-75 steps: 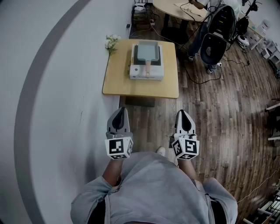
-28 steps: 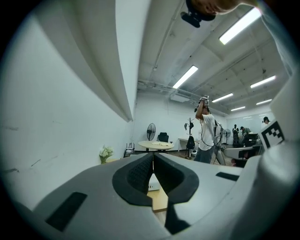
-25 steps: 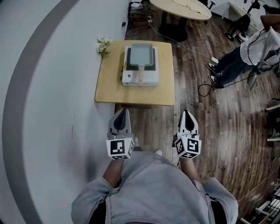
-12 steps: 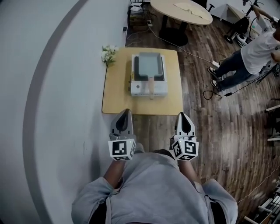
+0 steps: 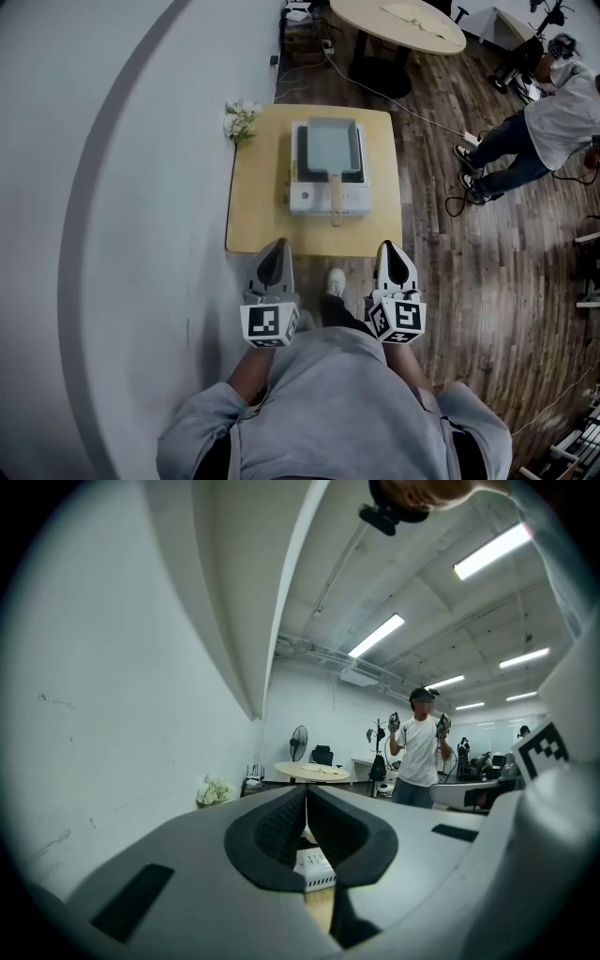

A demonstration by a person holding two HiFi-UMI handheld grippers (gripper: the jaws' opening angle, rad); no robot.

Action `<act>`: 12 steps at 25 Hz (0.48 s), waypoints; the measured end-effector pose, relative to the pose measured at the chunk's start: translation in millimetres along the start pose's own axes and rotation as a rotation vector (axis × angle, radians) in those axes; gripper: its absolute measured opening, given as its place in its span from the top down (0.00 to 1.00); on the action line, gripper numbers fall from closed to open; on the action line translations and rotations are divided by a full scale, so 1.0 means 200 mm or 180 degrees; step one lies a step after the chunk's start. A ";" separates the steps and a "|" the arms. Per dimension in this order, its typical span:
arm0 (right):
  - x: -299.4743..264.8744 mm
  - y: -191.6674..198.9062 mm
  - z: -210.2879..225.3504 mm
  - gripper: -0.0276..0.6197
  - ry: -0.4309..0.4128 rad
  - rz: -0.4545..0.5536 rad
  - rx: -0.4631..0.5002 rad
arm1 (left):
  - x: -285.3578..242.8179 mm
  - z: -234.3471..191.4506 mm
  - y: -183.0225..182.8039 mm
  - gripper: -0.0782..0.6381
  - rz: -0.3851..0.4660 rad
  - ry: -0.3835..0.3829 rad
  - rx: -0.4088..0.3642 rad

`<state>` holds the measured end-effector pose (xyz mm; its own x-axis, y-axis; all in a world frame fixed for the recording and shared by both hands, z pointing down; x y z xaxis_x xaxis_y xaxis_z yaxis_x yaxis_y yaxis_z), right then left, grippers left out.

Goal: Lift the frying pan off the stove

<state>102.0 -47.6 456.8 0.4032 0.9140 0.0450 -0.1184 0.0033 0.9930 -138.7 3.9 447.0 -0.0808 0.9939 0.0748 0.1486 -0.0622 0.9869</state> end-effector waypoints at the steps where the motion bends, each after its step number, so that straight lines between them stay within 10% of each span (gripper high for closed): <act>1: -0.04 0.01 0.01 0.96 -0.0013 0.0001 -0.0007 | -0.03 -0.01 0.01 0.88 0.0002 -0.0024 0.0000; 12: -0.47 0.05 0.16 0.96 -0.0310 -0.0131 -0.0109 | -0.44 -0.06 0.04 0.88 0.0011 -0.0107 0.0291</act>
<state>91.7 -146.3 465.2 0.4944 0.8691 0.0164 -0.1301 0.0554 0.9899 -142.6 -84.3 451.0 -0.0472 0.9963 0.0718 0.2384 -0.0586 0.9694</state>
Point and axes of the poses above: the fingertips, and each gripper's own axes: x backward along the fingers, z to its right, y out of its underside, the point moved 6 cm from there along x, backward along the fingers, and after that the axes turned 10 degrees about z, right-handed, at the moved point
